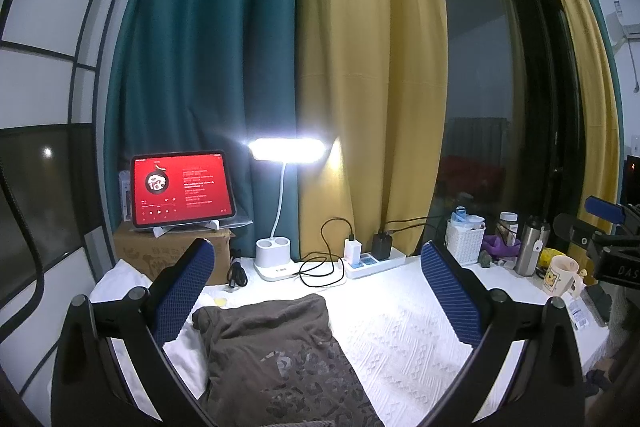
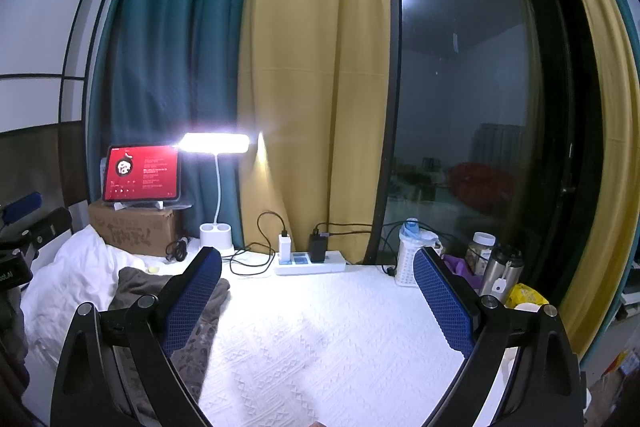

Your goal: Fold small clothes

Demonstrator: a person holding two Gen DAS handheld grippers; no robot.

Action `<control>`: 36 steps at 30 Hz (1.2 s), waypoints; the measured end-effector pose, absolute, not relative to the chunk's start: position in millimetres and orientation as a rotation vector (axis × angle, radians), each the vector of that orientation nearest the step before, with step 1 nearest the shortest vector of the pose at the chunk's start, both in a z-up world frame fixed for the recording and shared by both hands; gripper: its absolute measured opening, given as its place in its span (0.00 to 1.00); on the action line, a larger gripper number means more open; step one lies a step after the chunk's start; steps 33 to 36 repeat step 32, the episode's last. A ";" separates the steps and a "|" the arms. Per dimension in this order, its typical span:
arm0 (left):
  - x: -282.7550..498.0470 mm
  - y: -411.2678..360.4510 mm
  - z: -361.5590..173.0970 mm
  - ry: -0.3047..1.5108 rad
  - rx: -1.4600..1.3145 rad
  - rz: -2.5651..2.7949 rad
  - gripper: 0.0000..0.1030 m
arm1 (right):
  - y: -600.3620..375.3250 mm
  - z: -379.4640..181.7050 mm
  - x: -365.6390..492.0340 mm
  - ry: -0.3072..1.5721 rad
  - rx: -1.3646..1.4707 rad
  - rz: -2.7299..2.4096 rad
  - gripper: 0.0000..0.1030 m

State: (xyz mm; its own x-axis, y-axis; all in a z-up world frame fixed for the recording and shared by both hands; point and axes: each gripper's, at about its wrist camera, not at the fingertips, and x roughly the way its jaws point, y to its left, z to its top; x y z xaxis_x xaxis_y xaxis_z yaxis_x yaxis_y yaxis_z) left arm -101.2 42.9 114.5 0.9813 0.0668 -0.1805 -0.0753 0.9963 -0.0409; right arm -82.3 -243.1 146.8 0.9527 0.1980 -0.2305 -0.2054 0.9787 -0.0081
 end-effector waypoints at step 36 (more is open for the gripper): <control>-98.2 41.4 109.2 0.196 -0.054 0.061 0.99 | -240.5 141.3 -76.8 0.252 -0.039 0.207 0.95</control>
